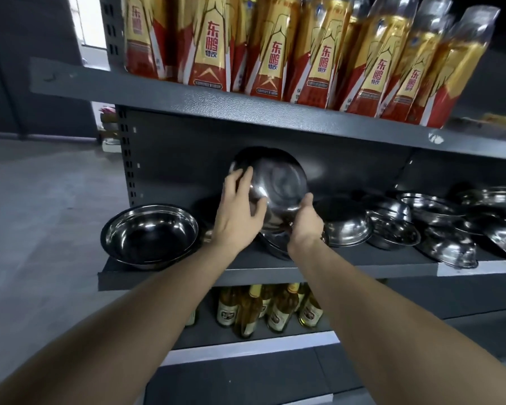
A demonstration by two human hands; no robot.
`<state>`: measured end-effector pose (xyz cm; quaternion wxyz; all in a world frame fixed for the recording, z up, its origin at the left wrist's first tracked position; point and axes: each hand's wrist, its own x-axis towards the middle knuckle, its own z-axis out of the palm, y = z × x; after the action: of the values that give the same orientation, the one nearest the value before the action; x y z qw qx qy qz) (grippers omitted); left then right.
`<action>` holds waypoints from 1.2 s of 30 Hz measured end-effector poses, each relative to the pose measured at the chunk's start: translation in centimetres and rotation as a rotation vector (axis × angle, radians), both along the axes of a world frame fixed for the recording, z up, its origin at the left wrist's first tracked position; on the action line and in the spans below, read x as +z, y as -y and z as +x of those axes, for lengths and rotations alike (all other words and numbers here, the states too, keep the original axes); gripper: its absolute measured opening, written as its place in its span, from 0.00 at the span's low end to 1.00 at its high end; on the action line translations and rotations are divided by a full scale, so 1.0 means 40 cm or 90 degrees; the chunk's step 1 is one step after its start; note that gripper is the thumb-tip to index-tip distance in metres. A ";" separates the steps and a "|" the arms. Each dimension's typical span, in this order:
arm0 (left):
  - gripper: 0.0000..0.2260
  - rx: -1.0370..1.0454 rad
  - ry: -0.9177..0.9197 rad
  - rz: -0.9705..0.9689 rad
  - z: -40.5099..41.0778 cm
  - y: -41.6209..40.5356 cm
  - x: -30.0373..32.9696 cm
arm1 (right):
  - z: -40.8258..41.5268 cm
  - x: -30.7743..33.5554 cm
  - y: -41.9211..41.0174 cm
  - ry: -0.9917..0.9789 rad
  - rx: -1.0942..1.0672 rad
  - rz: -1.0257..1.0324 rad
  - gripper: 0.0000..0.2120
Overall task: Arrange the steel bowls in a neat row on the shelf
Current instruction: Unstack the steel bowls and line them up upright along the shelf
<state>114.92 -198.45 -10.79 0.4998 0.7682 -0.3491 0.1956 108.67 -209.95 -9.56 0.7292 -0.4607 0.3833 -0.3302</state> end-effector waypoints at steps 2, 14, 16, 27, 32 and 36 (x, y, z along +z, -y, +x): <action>0.29 -0.014 0.053 0.014 -0.012 -0.012 0.000 | -0.003 -0.006 -0.002 0.013 0.021 0.018 0.36; 0.28 0.059 -0.405 -0.200 0.023 0.038 0.022 | -0.016 0.016 0.073 0.038 -0.026 0.095 0.46; 0.28 0.066 -0.467 -0.199 0.042 0.054 0.018 | -0.014 0.007 0.093 0.033 0.012 0.080 0.48; 0.14 0.097 -0.429 0.036 0.093 0.073 -0.015 | -0.030 -0.011 0.182 -0.189 0.115 -0.062 0.15; 0.26 0.073 -0.377 0.213 0.106 0.056 -0.025 | -0.045 -0.021 0.219 -0.166 0.117 0.000 0.10; 0.26 0.190 -0.188 0.406 0.105 0.022 -0.015 | -0.047 -0.033 0.231 -0.158 0.110 -0.002 0.10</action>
<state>119.11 -199.32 -11.40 0.2466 0.9475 -0.2007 0.0351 106.80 -219.19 -10.87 0.7012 -0.5302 0.4293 -0.2071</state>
